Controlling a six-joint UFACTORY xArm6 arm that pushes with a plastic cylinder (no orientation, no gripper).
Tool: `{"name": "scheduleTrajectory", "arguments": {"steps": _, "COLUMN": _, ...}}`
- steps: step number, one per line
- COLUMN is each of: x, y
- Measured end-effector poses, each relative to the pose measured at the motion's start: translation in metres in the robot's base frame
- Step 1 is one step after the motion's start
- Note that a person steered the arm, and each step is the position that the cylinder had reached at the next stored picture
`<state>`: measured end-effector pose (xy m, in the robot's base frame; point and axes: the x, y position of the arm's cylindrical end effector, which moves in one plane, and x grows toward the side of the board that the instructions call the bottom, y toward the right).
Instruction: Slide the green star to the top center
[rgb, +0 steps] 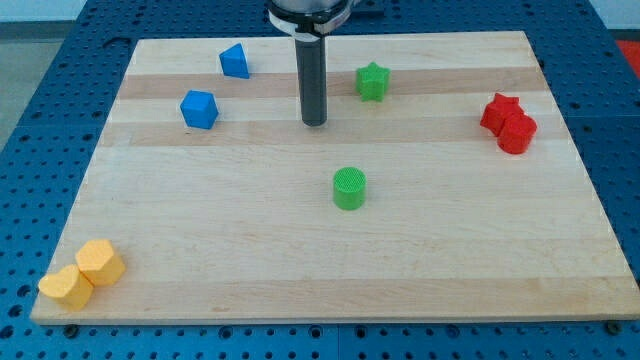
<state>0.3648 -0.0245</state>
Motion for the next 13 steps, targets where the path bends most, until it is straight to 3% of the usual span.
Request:
{"name": "scheduleTrajectory", "arguments": {"steps": 1, "x": 0.034, "y": 0.004}}
{"name": "scheduleTrajectory", "arguments": {"steps": 5, "x": 0.037, "y": 0.066}}
{"name": "scheduleTrajectory", "arguments": {"steps": 7, "x": 0.022, "y": 0.104}}
{"name": "scheduleTrajectory", "arguments": {"steps": 9, "x": -0.014, "y": 0.07}}
{"name": "scheduleTrajectory", "arguments": {"steps": 13, "x": -0.057, "y": 0.084}}
